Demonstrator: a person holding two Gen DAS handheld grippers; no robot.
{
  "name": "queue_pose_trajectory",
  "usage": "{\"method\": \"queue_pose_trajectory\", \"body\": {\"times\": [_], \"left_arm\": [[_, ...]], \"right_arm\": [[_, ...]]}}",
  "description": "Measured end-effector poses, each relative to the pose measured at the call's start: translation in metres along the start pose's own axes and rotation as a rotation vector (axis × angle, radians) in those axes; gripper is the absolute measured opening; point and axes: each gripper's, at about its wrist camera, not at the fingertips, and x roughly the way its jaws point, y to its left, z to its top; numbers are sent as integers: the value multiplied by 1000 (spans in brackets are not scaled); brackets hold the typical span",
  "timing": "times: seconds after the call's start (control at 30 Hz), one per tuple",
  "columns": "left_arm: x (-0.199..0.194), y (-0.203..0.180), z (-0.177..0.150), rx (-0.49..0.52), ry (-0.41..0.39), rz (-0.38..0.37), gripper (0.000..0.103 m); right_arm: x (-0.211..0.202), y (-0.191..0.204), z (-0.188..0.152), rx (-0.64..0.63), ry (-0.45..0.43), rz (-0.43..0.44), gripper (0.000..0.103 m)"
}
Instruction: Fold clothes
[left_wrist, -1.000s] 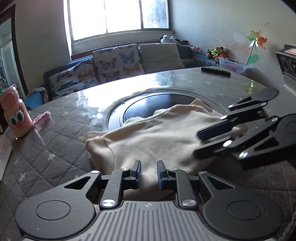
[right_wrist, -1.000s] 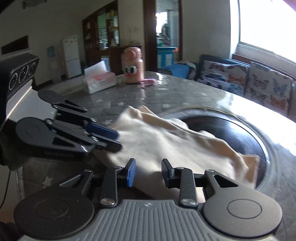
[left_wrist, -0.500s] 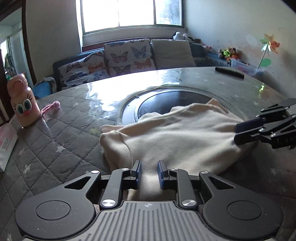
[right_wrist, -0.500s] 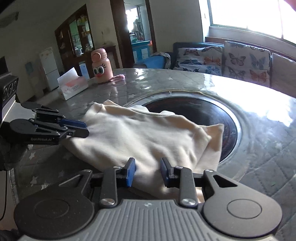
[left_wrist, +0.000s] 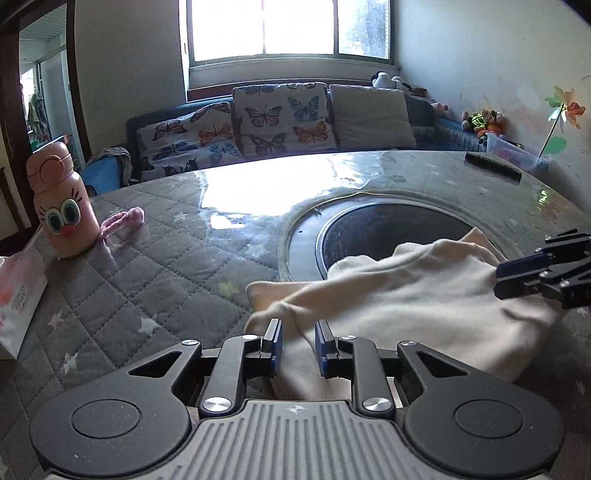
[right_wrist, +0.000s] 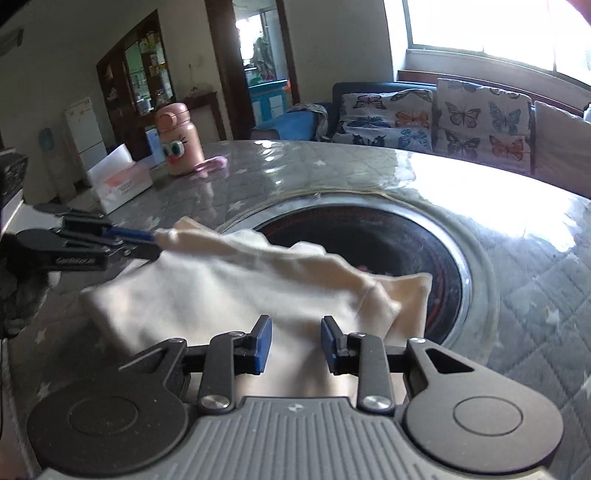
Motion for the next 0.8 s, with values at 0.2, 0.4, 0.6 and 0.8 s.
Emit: {"method": "queue_pose_trajectory", "body": {"times": [0.2,0.4,0.6,0.8], "left_arm": [[13,8,1,-20,23,14,22],[9,17,5,-79,19,25,22],[-10,27,4,-130,5,50,51],[-25,32,-2,-168,-1,79,73]], "right_arm": [[24,-28,7,80,-1,-51,29],[19,-25,10,55,-2,-66,29],[6,15,12,-72,-7,-7,37],[3,75,13,-250,-5,93,41]]}}
